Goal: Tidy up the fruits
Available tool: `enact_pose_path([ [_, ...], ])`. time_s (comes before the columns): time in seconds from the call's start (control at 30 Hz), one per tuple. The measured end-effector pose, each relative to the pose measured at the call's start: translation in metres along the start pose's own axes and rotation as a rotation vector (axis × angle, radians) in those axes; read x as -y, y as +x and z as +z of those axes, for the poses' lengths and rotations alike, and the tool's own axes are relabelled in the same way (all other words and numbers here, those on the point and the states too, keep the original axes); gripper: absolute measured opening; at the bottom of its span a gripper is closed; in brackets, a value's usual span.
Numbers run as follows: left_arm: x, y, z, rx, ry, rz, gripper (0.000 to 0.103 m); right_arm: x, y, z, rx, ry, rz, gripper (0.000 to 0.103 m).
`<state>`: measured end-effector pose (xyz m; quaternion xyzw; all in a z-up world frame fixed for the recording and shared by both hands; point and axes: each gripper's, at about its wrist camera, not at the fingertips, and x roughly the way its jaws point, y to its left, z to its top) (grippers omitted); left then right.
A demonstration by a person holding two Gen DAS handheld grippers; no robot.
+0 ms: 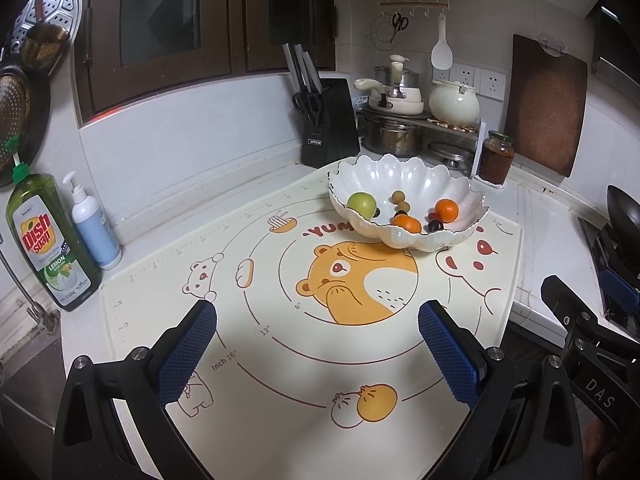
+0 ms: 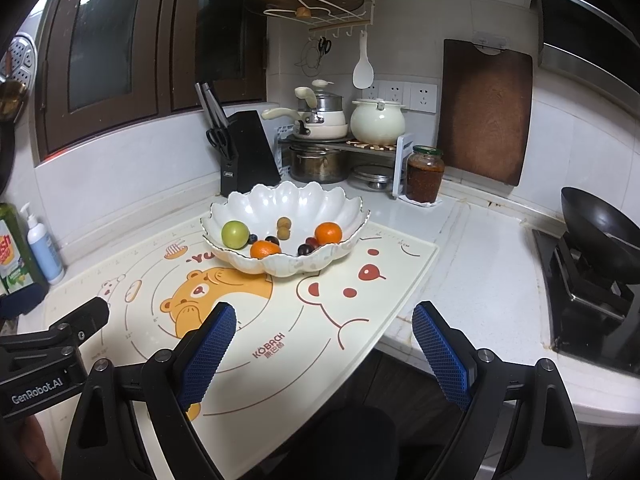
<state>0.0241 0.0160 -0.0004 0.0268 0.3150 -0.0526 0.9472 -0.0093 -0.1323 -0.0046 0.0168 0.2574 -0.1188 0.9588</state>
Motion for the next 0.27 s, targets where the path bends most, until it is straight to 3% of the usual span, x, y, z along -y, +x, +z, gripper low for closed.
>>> enact_pose_path([
  [0.27, 0.0017, 0.0005, -0.0006, 0.0, 0.002, 0.009, 0.103, -0.0005, 0.0, -0.0001, -0.001, 0.002, 0.001, 0.091],
])
